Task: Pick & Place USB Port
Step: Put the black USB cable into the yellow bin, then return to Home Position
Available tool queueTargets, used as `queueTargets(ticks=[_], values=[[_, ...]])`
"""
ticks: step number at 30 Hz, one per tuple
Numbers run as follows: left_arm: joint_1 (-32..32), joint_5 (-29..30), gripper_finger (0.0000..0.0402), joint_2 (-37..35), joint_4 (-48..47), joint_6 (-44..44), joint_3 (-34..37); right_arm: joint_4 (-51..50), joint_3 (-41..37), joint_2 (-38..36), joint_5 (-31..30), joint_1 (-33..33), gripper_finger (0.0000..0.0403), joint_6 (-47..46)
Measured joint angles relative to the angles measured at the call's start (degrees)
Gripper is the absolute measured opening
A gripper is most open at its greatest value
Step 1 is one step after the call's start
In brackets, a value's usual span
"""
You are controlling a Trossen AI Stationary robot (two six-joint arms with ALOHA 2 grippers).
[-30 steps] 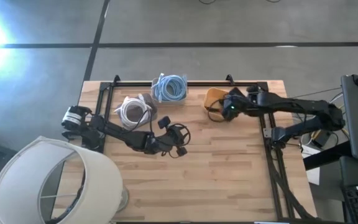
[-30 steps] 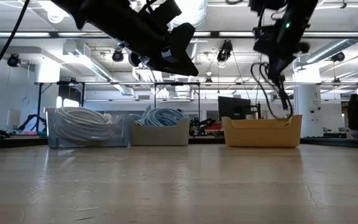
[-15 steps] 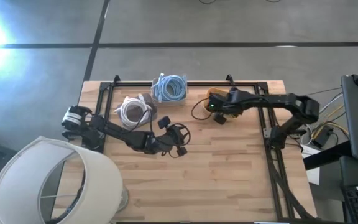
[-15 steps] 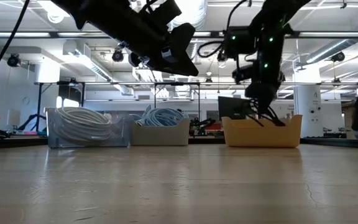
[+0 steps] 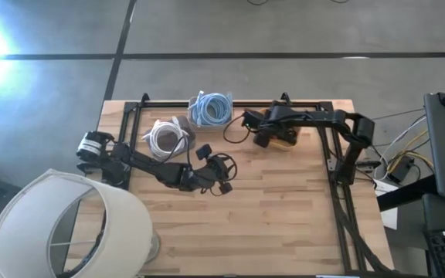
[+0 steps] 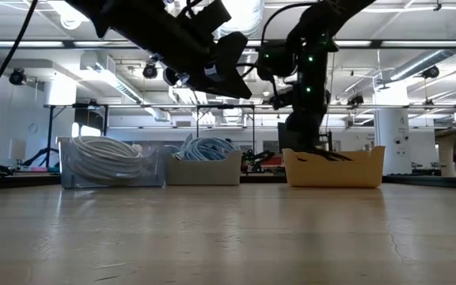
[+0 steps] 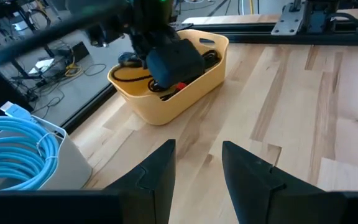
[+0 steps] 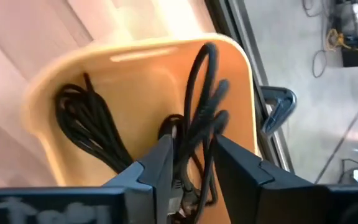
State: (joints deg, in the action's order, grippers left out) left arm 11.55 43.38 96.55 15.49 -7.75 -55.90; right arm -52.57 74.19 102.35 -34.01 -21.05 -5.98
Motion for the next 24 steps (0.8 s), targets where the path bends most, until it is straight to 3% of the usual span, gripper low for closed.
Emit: queueTargets(ticks=[7,13,18,24], values=[[0.0,0.0,0.0135,0.0,-1.6,0.0,0.0,-4.0,2.8,0.3,0.9,0.0,0.0141,-0.1],[0.1,0.1,0.0135,-1.1,-1.7,-1.5,0.0,-11.2,3.2,-3.3,4.1,1.2,0.0154,-5.6],[0.3,0.3,0.0136,-5.5,-7.8,-3.7,0.0,-11.6,0.1,-10.8,7.8,4.4,0.0152,-7.4],[0.8,5.8,0.0136,-15.3,-20.7,-9.7,1.8,-7.0,-6.8,-23.6,12.0,9.4,0.0139,-6.4]])
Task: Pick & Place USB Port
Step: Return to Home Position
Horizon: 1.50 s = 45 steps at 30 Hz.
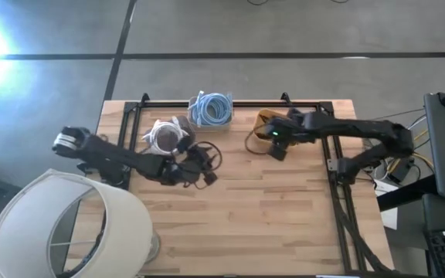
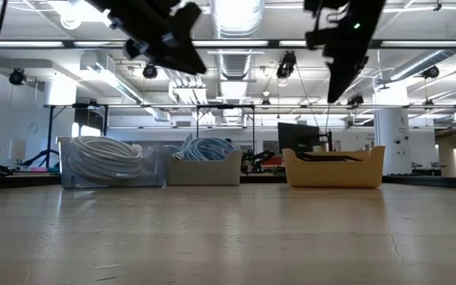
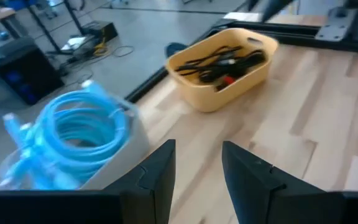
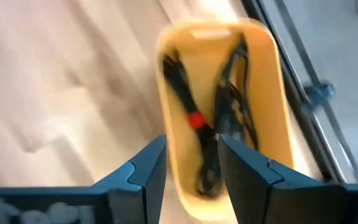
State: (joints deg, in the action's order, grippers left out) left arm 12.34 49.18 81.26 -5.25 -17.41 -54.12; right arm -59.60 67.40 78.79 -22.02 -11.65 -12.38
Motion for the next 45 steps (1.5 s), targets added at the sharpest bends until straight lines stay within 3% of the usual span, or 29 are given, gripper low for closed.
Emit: queueTargets(ticks=[7,12,17,21,27,33,40,45], values=[[0.7,0.4,0.0136,-13.7,-2.9,-2.0,9.5,18.6,-15.6,-17.1,10.8,3.9,0.0127,4.0],[0.8,-7.6,0.0136,-23.3,-0.5,-0.4,18.6,32.3,-25.9,-26.4,20.1,4.1,0.0122,7.7],[0.8,-19.4,0.0136,-30.8,12.5,4.1,29.0,45.8,-34.0,-33.2,26.2,4.0,0.0121,11.9],[0.8,-24.1,0.0136,-35.2,27.2,8.2,36.9,54.7,-39.1,-36.9,29.9,4.0,0.0127,14.9],[0.8,-24.7,0.0136,-41.6,39.5,14.9,44.5,58.3,-42.4,-40.5,31.3,4.0,0.0132,17.3],[0.8,-25.0,0.0136,-48.2,39.6,16.1,47.9,58.2,-43.6,-43.4,31.8,4.0,0.013,17.7],[0.8,-25.2,0.0136,-57.1,38.6,23.4,48.0,58.9,-43.9,-47.5,32.1,3.9,0.0128,19.5],[0.7,-27.1,0.0136,-62.7,32.8,24.4,48.1,62.9,-46.8,-49.2,37.2,3.9,0.0129,19.5]])
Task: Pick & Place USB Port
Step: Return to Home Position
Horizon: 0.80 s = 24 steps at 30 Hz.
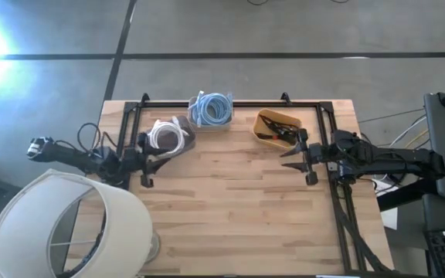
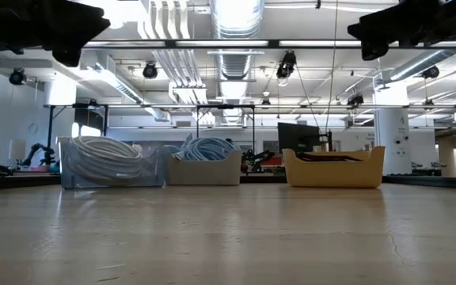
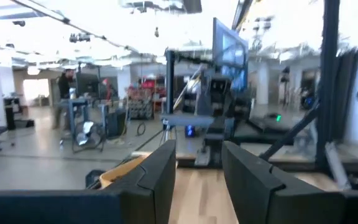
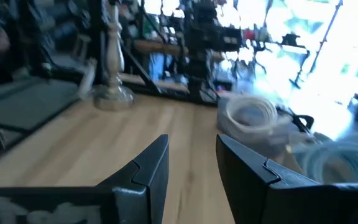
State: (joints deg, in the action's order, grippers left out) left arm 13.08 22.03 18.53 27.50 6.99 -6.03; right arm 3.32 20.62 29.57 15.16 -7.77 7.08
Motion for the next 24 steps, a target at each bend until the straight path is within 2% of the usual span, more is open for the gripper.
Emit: queueTargets(ticks=[7,10,18,24], values=[[0.0,-1.4,0.0135,-7.0,-0.4,-0.9,5.3,13.1,-7.8,-1.0,1.7,-0.2,0.0123,-0.6],[0.0,-1.6,0.0136,-10.0,-2.6,-0.9,5.5,18.5,-10.8,-1.1,1.7,-0.2,0.0126,-1.4],[-0.1,-1.3,0.0135,-14.2,-4.2,3.7,5.5,20.5,-15.5,-1.1,1.7,-0.2,0.0132,-4.8],[-0.1,-0.4,0.0136,-18.0,-5.3,6.2,5.5,27.4,-20.1,-2.2,1.8,-0.1,0.0123,-7.0]])
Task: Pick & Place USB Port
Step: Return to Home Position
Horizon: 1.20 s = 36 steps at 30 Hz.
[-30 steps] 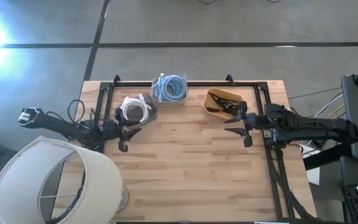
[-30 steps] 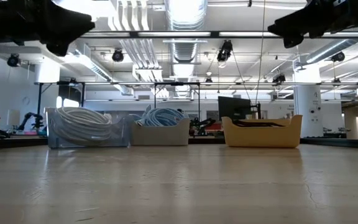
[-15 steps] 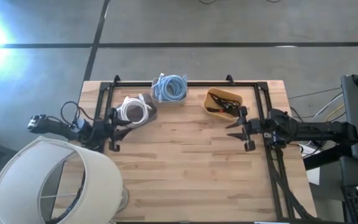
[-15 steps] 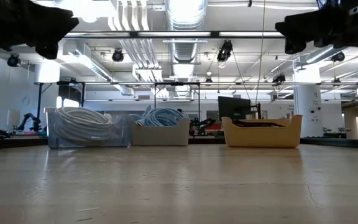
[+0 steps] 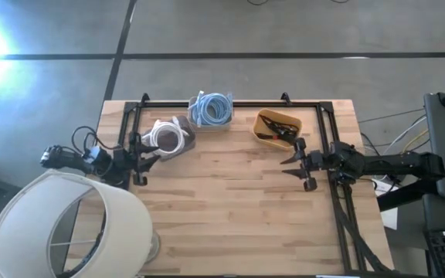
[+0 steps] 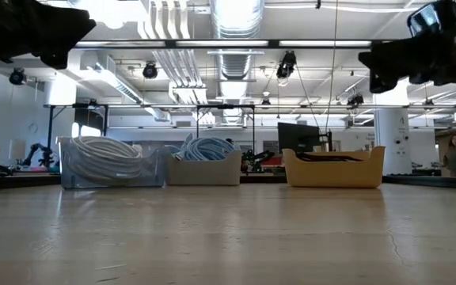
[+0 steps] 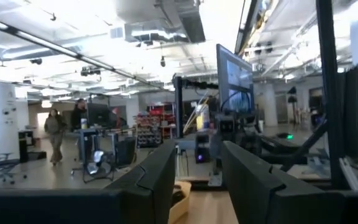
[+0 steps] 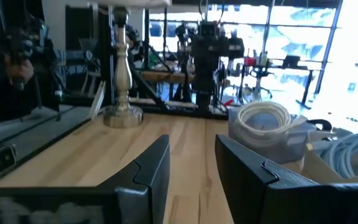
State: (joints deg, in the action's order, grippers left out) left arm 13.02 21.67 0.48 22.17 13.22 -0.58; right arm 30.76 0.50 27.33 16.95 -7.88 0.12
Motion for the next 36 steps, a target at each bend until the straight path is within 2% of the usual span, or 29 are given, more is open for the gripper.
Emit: queueTargets(ticks=[5,8,12,19,24,31,36], values=[[0.0,2.7,0.0136,-0.4,-1.0,0.2,-0.3,-1.8,0.0,-4.3,0.0,0.0,0.0113,-1.5],[0.0,5.5,0.0135,-0.4,-2.6,-1.3,0.1,-7.3,0.0,-8.4,0.0,0.0,0.011,-2.9],[0.0,5.9,0.0136,-0.4,-4.8,-3.2,0.1,-16.5,0.0,-14.8,0.0,0.0,0.0106,-5.3],[0.0,7.3,0.0135,-0.4,-4.8,-3.1,0.1,-24.5,0.0,-27.4,-0.2,0.0,0.0107,-3.3],[0.0,7.5,0.0136,0.0,-5.4,-3.3,0.1,-25.3,0.0,-26.5,-3.0,0.0,0.0108,-2.7],[0.0,7.9,0.0136,1.0,-5.8,-3.3,0.1,-28.5,0.0,-26.6,-15.6,0.0,0.0098,-5.3],[0.0,7.9,0.0136,1.1,-6.5,-3.4,0.1,-28.5,0.0,-26.5,-15.9,0.0,0.0092,-7.5]])
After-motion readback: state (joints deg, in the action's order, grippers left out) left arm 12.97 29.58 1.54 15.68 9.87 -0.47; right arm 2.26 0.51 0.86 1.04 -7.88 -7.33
